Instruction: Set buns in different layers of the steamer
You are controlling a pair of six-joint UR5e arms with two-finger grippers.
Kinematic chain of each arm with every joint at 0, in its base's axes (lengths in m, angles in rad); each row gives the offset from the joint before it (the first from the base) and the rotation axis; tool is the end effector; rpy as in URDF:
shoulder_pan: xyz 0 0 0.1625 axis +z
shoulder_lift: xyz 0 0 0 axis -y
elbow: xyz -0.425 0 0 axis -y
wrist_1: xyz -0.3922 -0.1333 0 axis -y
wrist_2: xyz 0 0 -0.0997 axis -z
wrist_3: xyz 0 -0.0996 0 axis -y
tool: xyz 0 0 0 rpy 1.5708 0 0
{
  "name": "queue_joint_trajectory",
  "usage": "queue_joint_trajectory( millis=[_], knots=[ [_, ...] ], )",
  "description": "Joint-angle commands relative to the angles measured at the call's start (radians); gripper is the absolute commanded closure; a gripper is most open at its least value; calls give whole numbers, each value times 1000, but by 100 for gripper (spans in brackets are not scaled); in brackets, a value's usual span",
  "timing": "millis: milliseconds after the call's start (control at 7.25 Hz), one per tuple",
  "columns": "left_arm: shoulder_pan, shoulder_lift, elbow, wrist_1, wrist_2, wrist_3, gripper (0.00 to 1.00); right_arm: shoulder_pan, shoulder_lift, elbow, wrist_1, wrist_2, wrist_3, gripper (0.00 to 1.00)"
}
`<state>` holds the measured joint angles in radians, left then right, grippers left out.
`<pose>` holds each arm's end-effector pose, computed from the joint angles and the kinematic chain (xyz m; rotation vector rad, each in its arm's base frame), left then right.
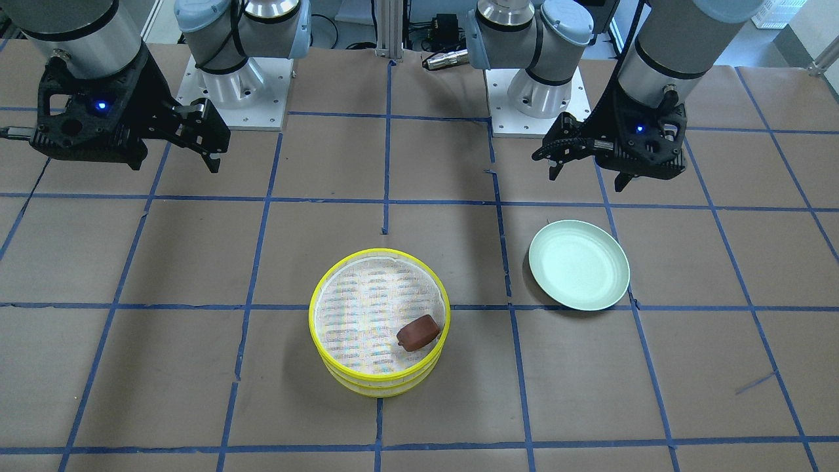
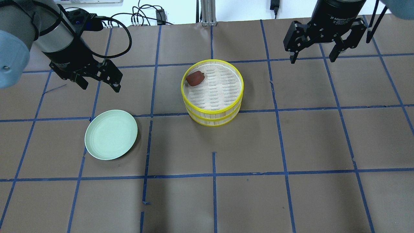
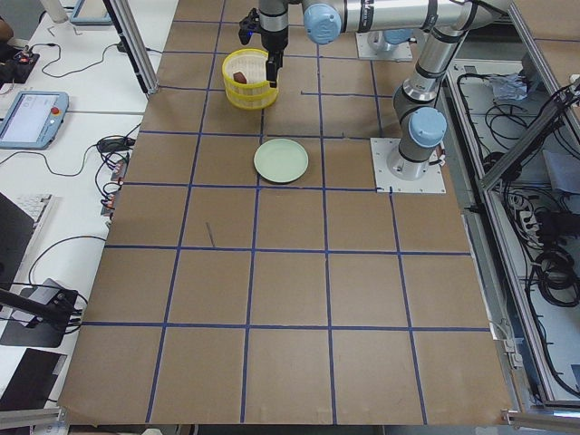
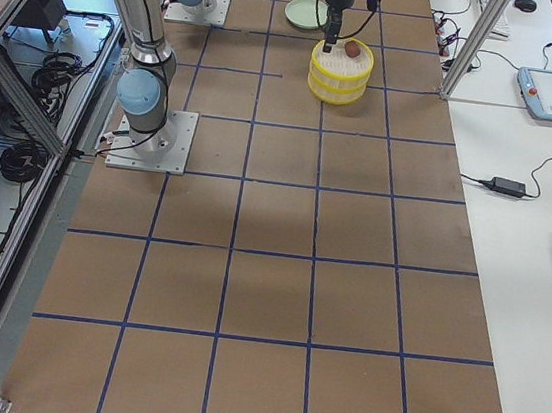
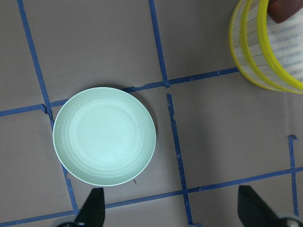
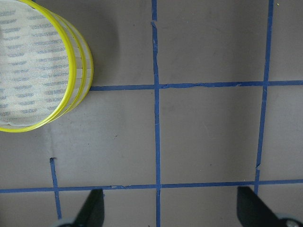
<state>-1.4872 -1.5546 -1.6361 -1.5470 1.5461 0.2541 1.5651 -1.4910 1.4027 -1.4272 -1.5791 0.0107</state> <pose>-0.0950 -0.4916 0.4661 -0.2646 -3.1016 -0.0324 0.1295 -0.5193 0.5158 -0.0253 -3.1319 -0.0866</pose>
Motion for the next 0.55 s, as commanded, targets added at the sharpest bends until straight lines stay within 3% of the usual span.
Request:
queue_joint_trajectory(
  millis=[0, 414],
  knots=[
    [1, 2, -1, -2, 0, 1, 0, 0, 0, 1, 1, -1, 0, 0],
    [1, 2, -5, -2, 0, -1, 0, 0, 0, 6, 1, -2, 0, 0]
  ],
)
